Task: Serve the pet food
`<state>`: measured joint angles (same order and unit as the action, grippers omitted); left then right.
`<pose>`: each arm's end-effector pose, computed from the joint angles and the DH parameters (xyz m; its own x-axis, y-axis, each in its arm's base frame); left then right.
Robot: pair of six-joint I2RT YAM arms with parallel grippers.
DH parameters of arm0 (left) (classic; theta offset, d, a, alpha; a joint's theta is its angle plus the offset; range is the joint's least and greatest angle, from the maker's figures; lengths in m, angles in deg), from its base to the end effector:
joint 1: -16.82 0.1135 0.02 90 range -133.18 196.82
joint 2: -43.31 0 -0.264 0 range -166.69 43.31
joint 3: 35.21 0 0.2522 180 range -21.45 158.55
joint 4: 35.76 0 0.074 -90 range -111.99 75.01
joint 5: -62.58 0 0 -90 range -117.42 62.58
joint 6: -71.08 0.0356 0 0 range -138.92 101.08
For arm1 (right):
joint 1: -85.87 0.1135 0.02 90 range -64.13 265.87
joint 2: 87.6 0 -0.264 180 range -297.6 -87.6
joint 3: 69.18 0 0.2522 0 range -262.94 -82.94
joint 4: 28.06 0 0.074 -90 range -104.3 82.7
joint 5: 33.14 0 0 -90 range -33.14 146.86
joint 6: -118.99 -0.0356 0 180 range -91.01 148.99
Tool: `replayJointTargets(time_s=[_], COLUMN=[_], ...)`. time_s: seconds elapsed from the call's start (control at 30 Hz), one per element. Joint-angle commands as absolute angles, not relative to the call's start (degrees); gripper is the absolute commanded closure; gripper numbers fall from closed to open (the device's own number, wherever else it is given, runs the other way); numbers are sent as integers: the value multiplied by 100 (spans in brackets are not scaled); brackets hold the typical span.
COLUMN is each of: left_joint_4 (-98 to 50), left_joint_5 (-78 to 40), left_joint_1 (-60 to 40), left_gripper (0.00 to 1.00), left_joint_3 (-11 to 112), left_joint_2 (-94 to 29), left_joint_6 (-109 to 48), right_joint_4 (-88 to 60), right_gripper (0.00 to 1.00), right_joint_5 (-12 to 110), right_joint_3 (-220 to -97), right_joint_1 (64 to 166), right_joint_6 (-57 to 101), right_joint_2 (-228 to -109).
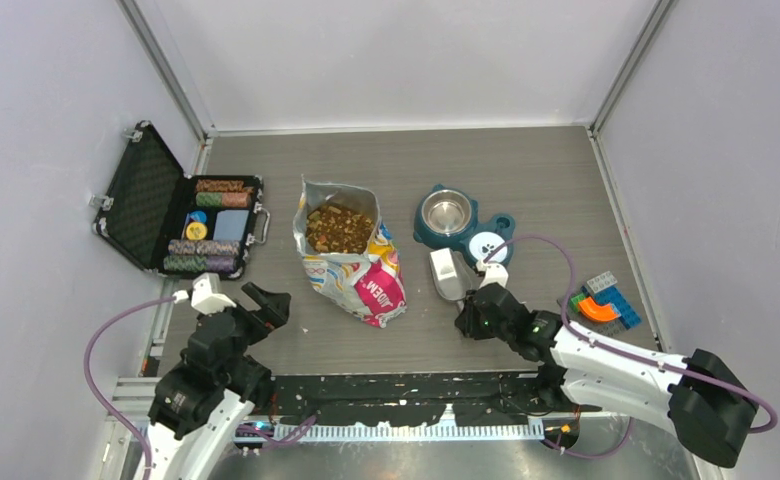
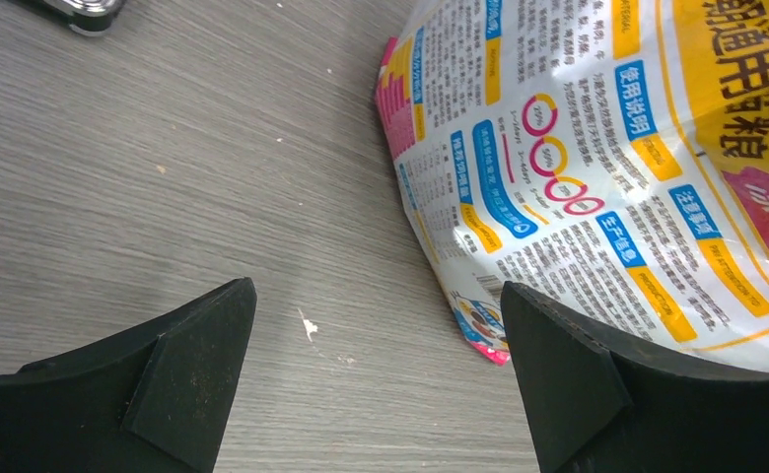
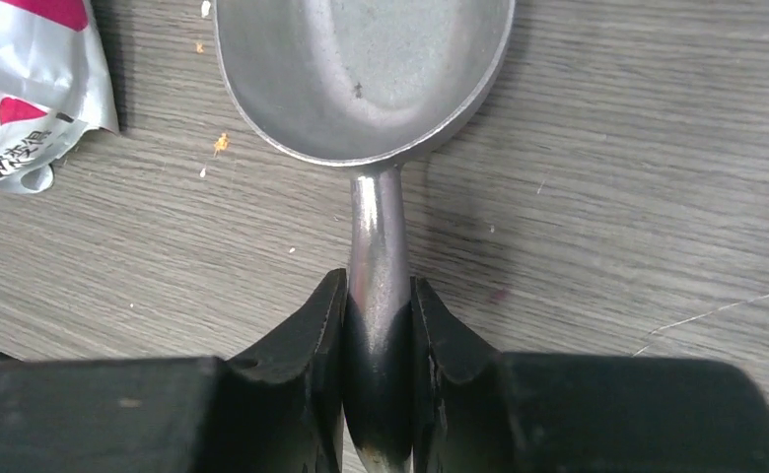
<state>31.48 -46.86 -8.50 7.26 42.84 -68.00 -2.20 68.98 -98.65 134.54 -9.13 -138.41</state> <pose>0.0419 -0.0067 0.2386 -0.3516 -0.6219 -0.6997 -0.2053 0.7805 -0.5905 0.1126 0.1167 0.1465 -0.7763 0.0312 -0.6296 -0.2044 0.9324 0.2982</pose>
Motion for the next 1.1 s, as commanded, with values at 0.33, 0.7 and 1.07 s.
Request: replayJointTargets(time_s=[0.33,0.7,1.07], left_joint_4=[1048,-240,789], left_joint_5=[-3079,-3,120], left_joint_1=[-823,-1077,-1567], left_gripper=[1,1,1], left_joint_3=[1712,4150,5674], left_joint_2=[4245,262,-1396], left_joint_6=[-6247,-5934,-5035], right_joint_4=[528,889,1476], right_gripper=[95,95,95], right_joint_5=[6824,5467,4481], right_joint_3=[-10991,-12856,-13648], right_joint_1=[13457,13457,13457], right_joint_6=[240,2125,3338], right_joint_2=[-11798,-11876,-12633])
